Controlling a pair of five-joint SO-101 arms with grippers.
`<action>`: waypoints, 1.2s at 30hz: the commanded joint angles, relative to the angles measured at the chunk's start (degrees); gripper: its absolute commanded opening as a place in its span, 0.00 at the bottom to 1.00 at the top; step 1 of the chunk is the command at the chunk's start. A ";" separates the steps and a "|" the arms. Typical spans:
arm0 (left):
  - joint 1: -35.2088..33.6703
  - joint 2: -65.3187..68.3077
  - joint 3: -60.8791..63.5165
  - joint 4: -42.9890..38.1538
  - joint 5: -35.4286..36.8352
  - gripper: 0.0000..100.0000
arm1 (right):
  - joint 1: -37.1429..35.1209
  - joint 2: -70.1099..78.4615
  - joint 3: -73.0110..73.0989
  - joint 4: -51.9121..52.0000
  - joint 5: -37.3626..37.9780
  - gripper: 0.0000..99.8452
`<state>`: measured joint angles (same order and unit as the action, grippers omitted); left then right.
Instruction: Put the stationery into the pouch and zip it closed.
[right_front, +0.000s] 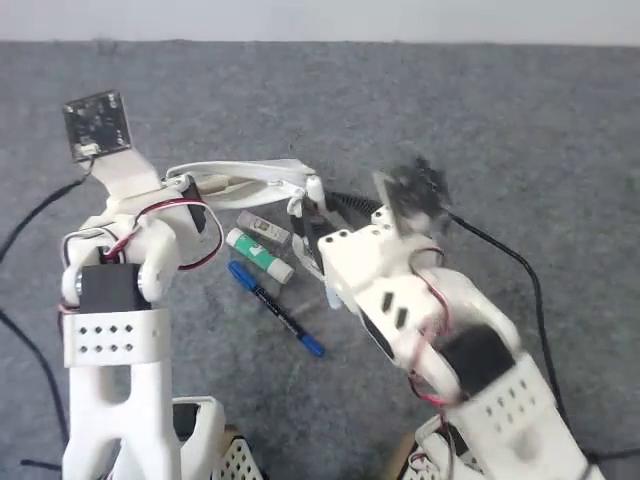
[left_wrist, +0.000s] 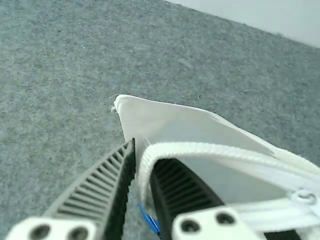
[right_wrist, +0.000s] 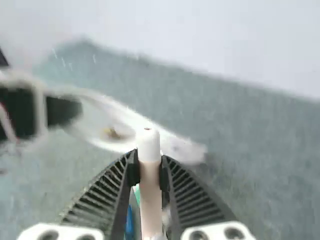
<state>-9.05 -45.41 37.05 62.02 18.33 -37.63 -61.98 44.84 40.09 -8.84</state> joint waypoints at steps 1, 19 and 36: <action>0.35 -2.73 -1.36 -0.62 -0.44 0.01 | 0.40 -8.40 1.05 -7.08 -0.62 0.01; 0.09 -2.73 -1.01 -0.62 -0.44 0.01 | -4.44 -13.76 2.29 -29.76 -0.18 0.01; 0.00 -2.81 -1.01 -0.62 -0.44 0.01 | -4.53 6.64 5.10 -50.95 1.14 0.01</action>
<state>-9.05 -45.41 37.05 62.02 18.33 -41.93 -57.93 50.20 -6.59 -8.84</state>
